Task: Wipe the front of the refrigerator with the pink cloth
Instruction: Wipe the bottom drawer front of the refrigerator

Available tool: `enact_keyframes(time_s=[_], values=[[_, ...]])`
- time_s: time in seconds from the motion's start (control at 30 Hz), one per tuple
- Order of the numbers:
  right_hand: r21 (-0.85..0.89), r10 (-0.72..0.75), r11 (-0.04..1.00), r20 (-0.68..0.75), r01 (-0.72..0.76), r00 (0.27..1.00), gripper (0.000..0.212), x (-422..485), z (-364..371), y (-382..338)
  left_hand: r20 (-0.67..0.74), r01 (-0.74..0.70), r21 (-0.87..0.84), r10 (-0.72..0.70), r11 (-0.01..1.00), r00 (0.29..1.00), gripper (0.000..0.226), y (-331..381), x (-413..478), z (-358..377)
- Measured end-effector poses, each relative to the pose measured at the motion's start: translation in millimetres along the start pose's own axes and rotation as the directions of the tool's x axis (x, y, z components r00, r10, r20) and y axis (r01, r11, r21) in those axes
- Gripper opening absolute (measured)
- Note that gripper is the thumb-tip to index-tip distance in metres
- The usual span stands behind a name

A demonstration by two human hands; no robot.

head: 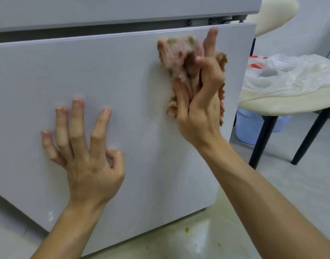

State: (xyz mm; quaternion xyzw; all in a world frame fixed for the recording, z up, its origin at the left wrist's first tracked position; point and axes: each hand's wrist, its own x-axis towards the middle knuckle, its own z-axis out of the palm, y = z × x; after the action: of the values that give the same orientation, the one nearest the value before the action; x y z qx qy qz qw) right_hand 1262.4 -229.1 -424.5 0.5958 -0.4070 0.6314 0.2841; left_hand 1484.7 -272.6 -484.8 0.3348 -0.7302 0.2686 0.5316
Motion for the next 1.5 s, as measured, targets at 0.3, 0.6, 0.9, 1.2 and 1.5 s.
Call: enact_keyframes(time_s=[0.3, 0.6, 0.9, 1.2, 1.5], values=[[-0.324, -0.145, 0.914, 0.302, 0.244, 0.942, 0.036, -163.2, -14.4, 52.5, 0.006, 0.009, -0.067, -0.009, 0.998, 1.000, 0.068, 18.5, -1.0, 11.6], [-0.492, 0.065, 0.848, 0.462, 0.195, 0.884, 0.039, -251.2, -50.0, 71.0, 0.123, -0.053, -0.022, 0.056, 0.998, 0.991, 0.071, 45.6, -7.1, 23.9], [-0.387, 0.133, 0.909, -0.082, -0.155, 0.988, 0.053, -25.8, -29.3, 41.0, 0.112, -0.062, 0.013, 0.060, 0.998, 0.992, 0.073, 45.1, -9.8, 25.6], [-0.283, 0.165, 0.928, -0.274, -0.243, 0.948, 0.053, -14.1, -27.3, 51.6, 0.088, -0.052, -0.016, 0.053, 0.999, 0.995, 0.073, 46.7, -11.7, 31.7], [-0.227, 0.743, 0.663, 0.092, -0.713, 0.663, 0.088, -245.4, -56.5, 64.8, 0.068, -0.051, -0.026, 0.053, 0.998, 0.996, 0.075, 47.8, -11.3, 34.4]])
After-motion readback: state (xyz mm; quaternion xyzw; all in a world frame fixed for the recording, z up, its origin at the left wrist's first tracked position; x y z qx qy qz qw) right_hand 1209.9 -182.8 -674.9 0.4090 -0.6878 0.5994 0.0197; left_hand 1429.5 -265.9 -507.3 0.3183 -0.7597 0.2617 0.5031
